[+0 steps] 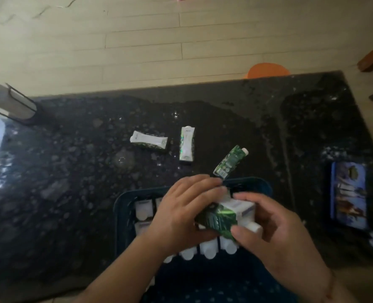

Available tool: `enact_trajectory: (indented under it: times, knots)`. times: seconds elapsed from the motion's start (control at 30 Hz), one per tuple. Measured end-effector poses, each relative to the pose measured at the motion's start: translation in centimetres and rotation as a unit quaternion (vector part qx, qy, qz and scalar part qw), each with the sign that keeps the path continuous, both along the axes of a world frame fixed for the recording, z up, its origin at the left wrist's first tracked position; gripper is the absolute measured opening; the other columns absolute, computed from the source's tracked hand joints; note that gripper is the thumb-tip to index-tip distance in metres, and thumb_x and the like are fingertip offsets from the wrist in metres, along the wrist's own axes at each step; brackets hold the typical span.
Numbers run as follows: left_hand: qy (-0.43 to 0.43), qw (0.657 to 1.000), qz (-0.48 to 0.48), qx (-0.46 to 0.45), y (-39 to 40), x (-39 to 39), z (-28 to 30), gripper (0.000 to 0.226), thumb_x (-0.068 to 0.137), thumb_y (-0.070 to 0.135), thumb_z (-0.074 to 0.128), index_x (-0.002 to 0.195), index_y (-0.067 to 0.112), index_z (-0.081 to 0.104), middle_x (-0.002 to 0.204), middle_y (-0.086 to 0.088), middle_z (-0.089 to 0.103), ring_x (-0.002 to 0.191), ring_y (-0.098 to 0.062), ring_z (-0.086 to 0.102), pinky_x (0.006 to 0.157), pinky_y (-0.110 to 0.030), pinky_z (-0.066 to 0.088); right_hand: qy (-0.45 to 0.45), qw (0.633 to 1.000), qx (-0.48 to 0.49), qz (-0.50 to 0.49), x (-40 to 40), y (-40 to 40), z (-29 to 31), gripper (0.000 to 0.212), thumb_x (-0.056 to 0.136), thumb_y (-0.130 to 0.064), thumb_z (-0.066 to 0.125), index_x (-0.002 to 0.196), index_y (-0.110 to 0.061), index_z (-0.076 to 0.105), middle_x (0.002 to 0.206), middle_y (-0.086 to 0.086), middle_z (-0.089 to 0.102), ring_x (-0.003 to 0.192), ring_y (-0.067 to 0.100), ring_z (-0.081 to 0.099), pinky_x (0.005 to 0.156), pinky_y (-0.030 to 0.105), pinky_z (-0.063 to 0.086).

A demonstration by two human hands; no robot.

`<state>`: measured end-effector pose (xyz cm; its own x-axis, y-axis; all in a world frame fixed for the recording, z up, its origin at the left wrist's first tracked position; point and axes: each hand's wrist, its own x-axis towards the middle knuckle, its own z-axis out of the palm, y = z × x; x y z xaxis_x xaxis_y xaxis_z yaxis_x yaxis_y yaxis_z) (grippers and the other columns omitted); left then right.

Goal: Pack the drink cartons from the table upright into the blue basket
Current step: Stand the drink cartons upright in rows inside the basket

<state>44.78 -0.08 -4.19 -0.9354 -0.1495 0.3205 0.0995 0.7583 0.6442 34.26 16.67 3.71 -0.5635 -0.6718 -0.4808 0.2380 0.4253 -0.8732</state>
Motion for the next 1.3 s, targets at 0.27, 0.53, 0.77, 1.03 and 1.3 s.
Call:
enact_trajectory:
  times: [0.27,0.53,0.77,1.03,1.3]
  knots:
    - [-0.213,0.971,-0.011,-0.111,-0.1,13.3,-3.5,0.075,0.088,0.067,0.050,0.149,0.027,0.032,0.159,0.005,0.024,0.148,-0.021,0.016,0.115,-0.055,0.020,0.016,0.966,0.240,0.091,9.7,1.0,-3.2,0.046,0.056,-0.048,0.078,0.097,-0.035,0.065,0.084,-0.015,0.074,0.075,-0.004,0.067,0.071,0.019,0.054]
    - [-0.357,0.902,-0.067,-0.234,0.8,14.4,-5.3,0.048,0.087,0.036,0.059,0.134,0.034,0.046,0.155,-0.005,0.029,0.145,-0.036,0.015,0.110,-0.070,0.006,0.057,0.929,0.329,0.162,14.5,-0.9,-4.2,0.050,0.048,-0.062,0.067,0.089,-0.034,0.062,0.084,-0.013,0.068,0.077,0.000,0.063,0.075,0.026,0.055]
    - [-0.363,0.882,-0.073,-0.290,0.9,13.7,-5.2,0.058,0.091,0.030,0.058,0.144,0.026,0.035,0.159,-0.008,0.009,0.142,-0.039,0.008,0.112,-0.064,0.000,0.026,0.936,0.337,0.097,16.6,-2.2,-7.1,0.041,0.059,-0.047,0.078,0.090,-0.030,0.057,0.087,-0.010,0.066,0.077,0.005,0.063,0.072,0.024,0.054]
    - [-0.383,0.900,-0.056,-0.199,0.3,13.6,-5.1,0.058,0.085,0.020,0.064,0.139,0.021,0.044,0.160,0.001,0.007,0.137,-0.028,0.028,0.117,-0.054,0.012,-0.138,0.945,0.279,-0.104,19.0,-5.2,-13.3,0.014,0.076,-0.013,0.067,0.090,-0.012,0.069,0.087,0.007,0.073,0.078,0.018,0.067,0.065,0.029,0.054]
    - [-0.414,0.893,-0.060,-0.165,0.8,13.3,-4.2,0.059,0.085,0.035,0.060,0.140,0.031,0.037,0.158,0.001,0.003,0.140,-0.031,0.018,0.114,-0.062,0.004,-0.112,0.945,0.307,0.008,17.7,-4.5,-14.0,0.023,0.085,-0.023,0.060,0.106,-0.018,0.070,0.095,-0.001,0.073,0.086,0.013,0.066,0.071,0.023,0.054]
